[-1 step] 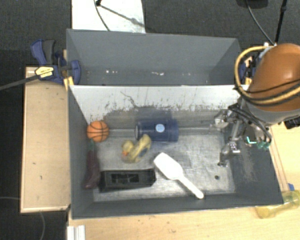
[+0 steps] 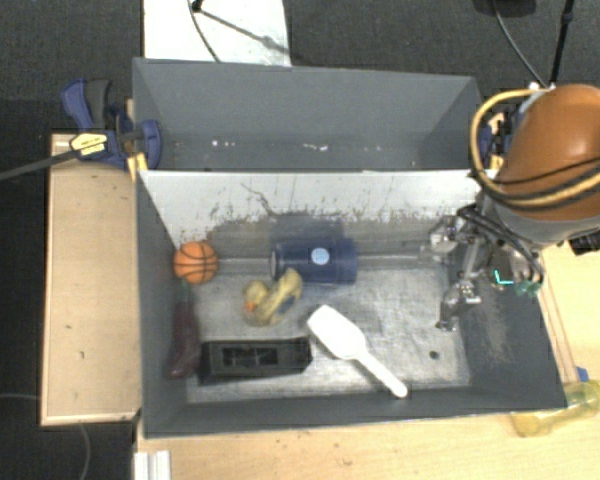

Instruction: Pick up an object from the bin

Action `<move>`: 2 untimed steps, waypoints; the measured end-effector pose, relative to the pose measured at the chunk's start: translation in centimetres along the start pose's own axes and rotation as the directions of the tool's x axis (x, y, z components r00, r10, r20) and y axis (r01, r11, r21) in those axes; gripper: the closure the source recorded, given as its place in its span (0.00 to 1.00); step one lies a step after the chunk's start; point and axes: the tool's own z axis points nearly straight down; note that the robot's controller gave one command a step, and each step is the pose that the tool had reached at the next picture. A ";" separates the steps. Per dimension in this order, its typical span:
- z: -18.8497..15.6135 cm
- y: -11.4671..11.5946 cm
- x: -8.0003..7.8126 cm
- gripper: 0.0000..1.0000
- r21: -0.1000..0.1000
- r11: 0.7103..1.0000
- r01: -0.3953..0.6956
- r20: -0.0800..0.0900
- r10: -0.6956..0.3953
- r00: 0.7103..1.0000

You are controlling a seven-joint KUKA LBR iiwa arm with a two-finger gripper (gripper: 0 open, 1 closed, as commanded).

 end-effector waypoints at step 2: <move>13.9 8.0 1.6 0.00 -0.002 0.998 -0.064 0.000 0.064 0.998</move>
Offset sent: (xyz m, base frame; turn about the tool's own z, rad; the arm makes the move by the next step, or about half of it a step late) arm 0.0000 0.0000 0.0000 0.0000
